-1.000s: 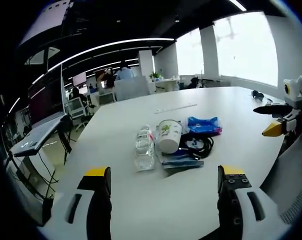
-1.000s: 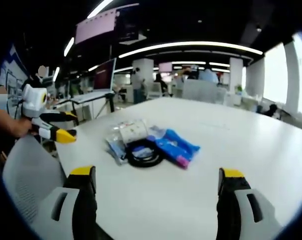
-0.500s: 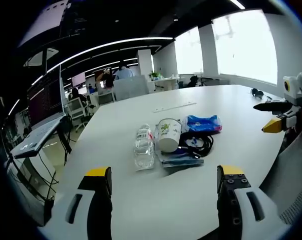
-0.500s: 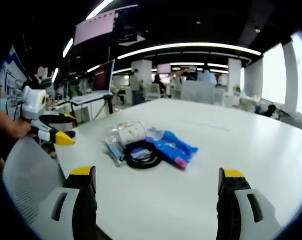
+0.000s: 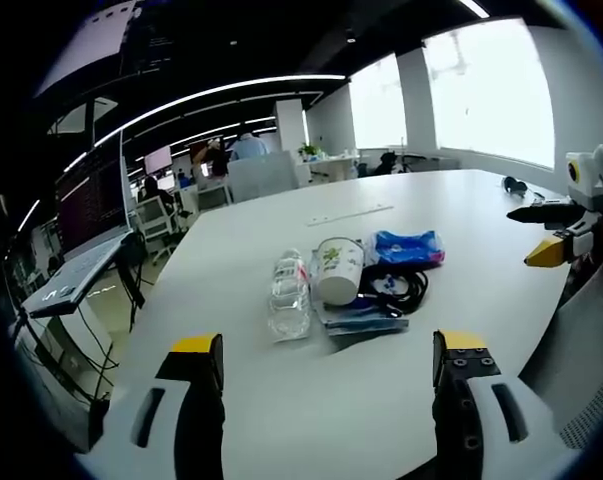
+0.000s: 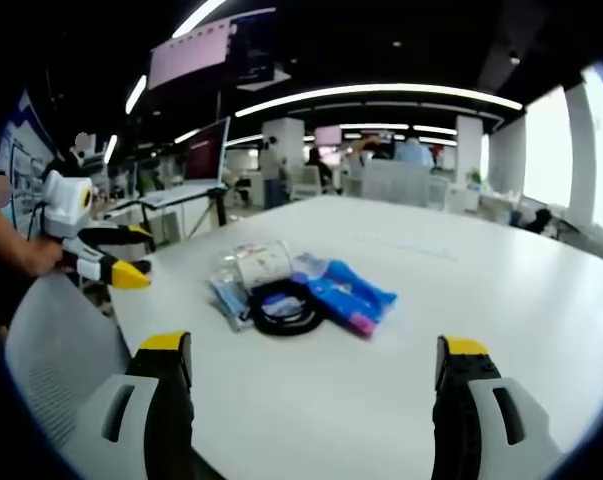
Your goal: Arrange the tabletop items into an orderly group along one side of the table until the central work area is clear of visible clutter.
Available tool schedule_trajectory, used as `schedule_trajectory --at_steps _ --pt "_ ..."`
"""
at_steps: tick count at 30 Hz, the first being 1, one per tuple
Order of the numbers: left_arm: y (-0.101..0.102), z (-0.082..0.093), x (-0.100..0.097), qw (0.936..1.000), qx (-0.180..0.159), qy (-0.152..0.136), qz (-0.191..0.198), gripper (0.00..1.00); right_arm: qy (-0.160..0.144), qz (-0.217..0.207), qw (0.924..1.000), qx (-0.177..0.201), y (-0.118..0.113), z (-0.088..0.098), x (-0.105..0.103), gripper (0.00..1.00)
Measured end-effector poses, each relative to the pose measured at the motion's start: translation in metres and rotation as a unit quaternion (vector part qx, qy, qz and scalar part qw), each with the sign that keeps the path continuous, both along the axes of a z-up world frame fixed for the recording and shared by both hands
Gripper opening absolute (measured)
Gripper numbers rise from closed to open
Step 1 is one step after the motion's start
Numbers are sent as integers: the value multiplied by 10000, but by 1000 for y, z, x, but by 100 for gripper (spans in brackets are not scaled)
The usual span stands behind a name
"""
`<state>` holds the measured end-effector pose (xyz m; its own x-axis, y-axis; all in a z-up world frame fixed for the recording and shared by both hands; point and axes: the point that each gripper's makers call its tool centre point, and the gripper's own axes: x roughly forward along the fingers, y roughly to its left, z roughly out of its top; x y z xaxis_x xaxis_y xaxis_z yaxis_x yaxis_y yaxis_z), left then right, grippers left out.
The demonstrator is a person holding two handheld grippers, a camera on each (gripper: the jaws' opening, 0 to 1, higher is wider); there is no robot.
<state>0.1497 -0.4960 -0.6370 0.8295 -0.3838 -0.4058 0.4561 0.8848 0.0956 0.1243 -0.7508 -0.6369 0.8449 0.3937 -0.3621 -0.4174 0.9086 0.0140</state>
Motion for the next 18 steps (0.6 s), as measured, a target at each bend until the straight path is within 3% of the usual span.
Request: schedule_trajectory --at_steps 18 --pt "2 1 1 10000 5 -35 57 85 74 39 10000 -30 2 -3 -1 100"
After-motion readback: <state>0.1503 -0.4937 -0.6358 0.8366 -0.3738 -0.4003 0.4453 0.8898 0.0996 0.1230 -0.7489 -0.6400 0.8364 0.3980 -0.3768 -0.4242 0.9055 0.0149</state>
